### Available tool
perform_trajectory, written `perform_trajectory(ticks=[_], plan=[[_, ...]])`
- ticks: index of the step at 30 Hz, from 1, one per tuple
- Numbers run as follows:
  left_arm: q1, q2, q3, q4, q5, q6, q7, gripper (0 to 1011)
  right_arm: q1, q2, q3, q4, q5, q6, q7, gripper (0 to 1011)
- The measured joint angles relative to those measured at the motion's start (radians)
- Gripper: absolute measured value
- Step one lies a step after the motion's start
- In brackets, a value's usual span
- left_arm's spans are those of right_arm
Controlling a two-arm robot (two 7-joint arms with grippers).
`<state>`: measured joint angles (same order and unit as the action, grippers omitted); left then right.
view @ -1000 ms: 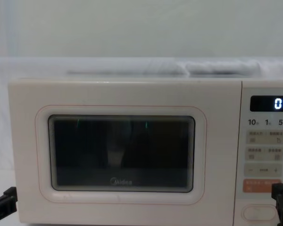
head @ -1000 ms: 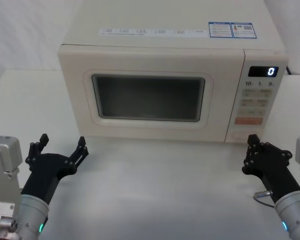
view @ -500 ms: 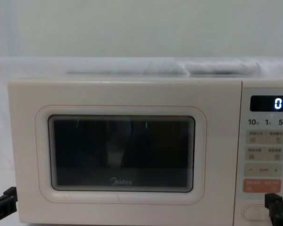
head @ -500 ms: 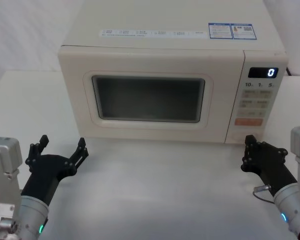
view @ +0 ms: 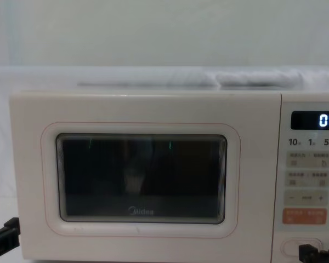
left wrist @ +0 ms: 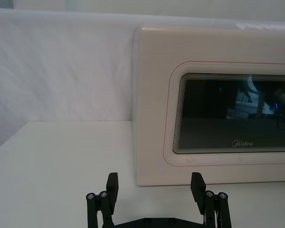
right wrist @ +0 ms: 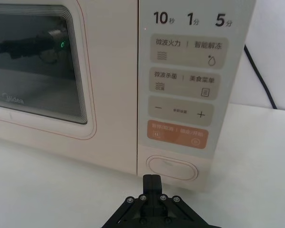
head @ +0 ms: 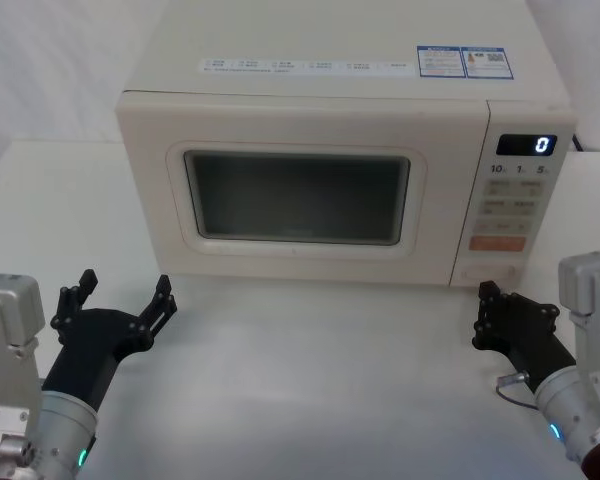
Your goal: Press the button to open the microwave door with one hand; close the microwave door with the other hand.
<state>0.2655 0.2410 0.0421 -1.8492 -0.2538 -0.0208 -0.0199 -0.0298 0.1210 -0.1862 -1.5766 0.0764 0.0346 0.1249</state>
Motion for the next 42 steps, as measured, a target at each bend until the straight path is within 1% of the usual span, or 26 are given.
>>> perform_trajectory(ticks=[5, 10, 14, 17, 31, 42], plan=[[0.000, 0.000, 0.000, 0.000, 0.000, 0.000, 0.000, 1001, 0.020, -0.012, 0.002, 0.032, 0.000, -0.009, 0.003, 0], [0.000, 0.000, 0.000, 0.000, 0.000, 0.000, 0.000, 1001, 0.038, -0.020, 0.005, 0.048, 0.002, -0.006, 0.006, 0], [0.000, 0.000, 0.000, 0.000, 0.000, 0.000, 0.000, 1001, 0.052, -0.025, 0.009, 0.055, 0.008, 0.005, 0.009, 0], [0.000, 0.000, 0.000, 0.000, 0.000, 0.000, 0.000, 1001, 0.062, -0.028, 0.010, 0.057, 0.014, 0.022, 0.012, 0], [0.000, 0.000, 0.000, 0.000, 0.000, 0.000, 0.000, 1001, 0.069, -0.031, 0.009, 0.059, 0.014, 0.087, 0.003, 0], [0.000, 0.000, 0.000, 0.000, 0.000, 0.000, 0.000, 1001, 0.081, -0.042, 0.021, 0.068, 0.015, 0.093, -0.011, 0]])
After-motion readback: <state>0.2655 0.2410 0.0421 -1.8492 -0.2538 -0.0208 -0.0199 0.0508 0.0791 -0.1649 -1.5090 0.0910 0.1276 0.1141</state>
